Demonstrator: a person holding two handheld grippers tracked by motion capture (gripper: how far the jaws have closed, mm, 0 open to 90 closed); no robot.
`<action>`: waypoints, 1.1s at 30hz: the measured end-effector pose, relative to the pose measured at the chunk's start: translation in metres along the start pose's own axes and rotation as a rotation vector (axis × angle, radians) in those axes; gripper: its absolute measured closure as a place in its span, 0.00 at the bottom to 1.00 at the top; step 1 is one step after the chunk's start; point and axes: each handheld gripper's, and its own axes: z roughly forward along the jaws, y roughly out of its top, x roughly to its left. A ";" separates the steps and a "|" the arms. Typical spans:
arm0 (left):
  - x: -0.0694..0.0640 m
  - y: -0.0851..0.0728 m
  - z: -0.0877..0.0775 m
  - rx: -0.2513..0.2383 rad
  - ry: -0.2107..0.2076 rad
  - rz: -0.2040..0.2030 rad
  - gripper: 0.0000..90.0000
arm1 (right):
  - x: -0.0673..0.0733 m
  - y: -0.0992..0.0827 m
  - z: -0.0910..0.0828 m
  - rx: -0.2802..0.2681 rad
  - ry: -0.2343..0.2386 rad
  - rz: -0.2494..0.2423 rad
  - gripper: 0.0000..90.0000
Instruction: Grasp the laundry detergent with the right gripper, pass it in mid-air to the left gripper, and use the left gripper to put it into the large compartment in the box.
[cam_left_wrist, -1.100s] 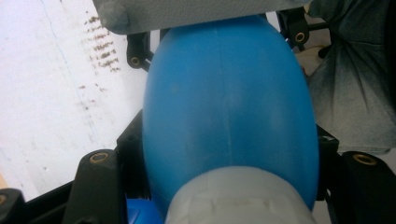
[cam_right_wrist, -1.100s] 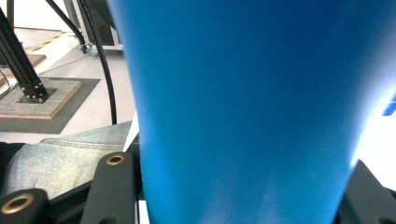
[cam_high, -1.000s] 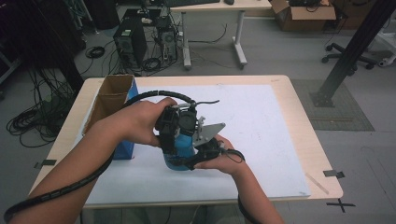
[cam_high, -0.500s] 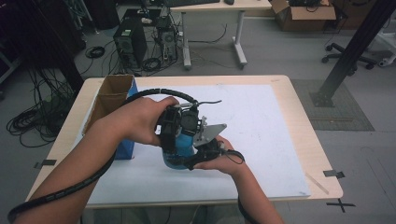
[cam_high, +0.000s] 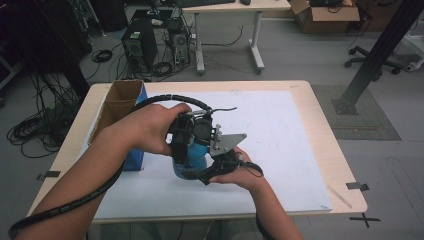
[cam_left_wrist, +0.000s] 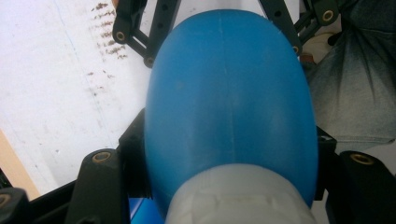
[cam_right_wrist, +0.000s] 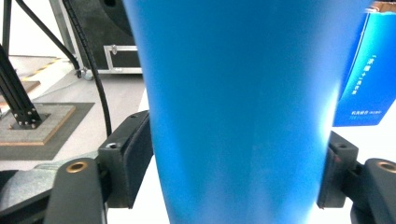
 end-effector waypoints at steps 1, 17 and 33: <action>0.000 0.000 -0.001 -0.002 -0.001 0.000 0.43 | 0.000 -0.001 -0.001 0.000 -0.004 0.011 0.25; 0.007 0.005 -0.010 0.012 -0.011 -0.026 0.43 | -0.003 0.001 -0.019 0.020 -0.006 0.051 0.01; 0.015 0.001 -0.014 0.024 -0.030 -0.109 0.43 | -0.004 0.008 -0.038 0.030 -0.017 0.049 0.00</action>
